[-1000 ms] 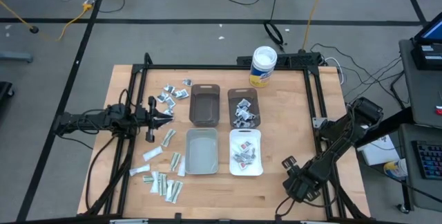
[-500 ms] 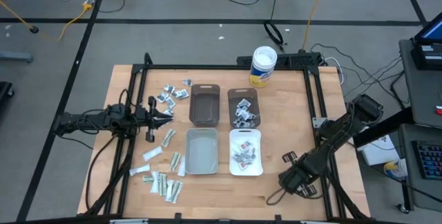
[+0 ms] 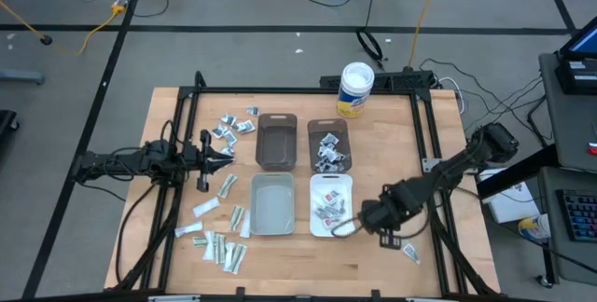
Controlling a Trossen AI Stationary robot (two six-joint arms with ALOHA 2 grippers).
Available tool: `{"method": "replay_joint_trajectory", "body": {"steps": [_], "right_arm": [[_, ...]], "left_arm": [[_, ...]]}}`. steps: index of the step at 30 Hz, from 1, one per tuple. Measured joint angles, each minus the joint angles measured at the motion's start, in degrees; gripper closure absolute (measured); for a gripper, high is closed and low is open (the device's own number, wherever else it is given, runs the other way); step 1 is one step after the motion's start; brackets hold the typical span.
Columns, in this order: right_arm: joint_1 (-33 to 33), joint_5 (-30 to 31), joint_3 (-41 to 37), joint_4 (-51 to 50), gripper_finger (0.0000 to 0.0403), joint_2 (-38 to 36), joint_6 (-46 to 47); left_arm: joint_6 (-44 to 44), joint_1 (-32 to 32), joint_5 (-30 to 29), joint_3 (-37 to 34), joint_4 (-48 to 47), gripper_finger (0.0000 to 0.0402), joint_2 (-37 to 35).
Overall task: Pick & Place First Aid Supplies
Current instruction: Put the orange pad into the white bin
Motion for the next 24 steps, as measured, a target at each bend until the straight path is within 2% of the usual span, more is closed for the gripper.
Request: {"method": "replay_joint_trajectory", "body": {"steps": [6,20,24], "right_arm": [[-7.3,3.1,6.8,-4.1,0.0402,1.9,4.6],[-18.5,4.3,26.8,-5.0,0.0403,19.2,-10.1],[-19.5,4.4,28.6,-2.8,0.0403,22.0,-12.1]], "left_arm": [[0.0,0.0,0.0,0.0,0.0,0.0355,0.0],[0.0,0.0,0.0,0.0,0.0,0.0355,0.0],[0.0,0.0,0.0,0.0,0.0,0.0355,0.0]]}}
